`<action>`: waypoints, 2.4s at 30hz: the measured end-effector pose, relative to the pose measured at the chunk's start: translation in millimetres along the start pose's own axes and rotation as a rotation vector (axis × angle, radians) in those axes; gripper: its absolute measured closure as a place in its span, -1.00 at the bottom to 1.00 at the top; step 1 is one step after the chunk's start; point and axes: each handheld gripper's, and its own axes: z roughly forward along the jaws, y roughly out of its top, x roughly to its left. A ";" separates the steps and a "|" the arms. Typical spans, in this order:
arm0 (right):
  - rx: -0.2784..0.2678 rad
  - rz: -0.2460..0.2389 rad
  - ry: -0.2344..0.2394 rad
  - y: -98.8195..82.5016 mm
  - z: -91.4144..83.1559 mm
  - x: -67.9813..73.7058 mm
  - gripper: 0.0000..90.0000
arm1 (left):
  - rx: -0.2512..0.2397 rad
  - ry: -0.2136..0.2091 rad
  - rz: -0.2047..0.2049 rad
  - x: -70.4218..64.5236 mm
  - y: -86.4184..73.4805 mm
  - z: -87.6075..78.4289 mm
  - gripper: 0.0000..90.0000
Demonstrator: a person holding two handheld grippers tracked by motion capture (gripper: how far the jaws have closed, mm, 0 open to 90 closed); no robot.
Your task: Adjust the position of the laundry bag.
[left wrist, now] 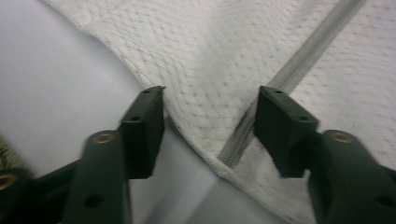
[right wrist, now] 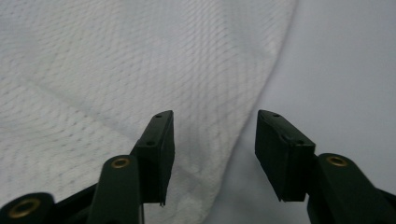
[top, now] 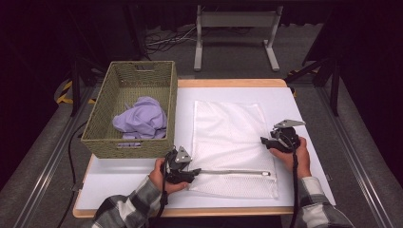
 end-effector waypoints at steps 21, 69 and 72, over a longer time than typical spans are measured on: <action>-0.023 -0.058 0.026 4.9 5.5 13.5 0.99 | 0.010 0.006 0.073 2.8 -1.6 -5.4 0.92; -0.056 -0.174 0.079 43.7 37.7 55.9 0.95 | 0.005 0.161 -0.007 26.5 -33.4 -36.3 0.88; -0.059 -0.172 0.075 43.1 37.5 55.6 0.92 | -0.004 0.161 0.001 25.8 -33.6 -36.9 0.86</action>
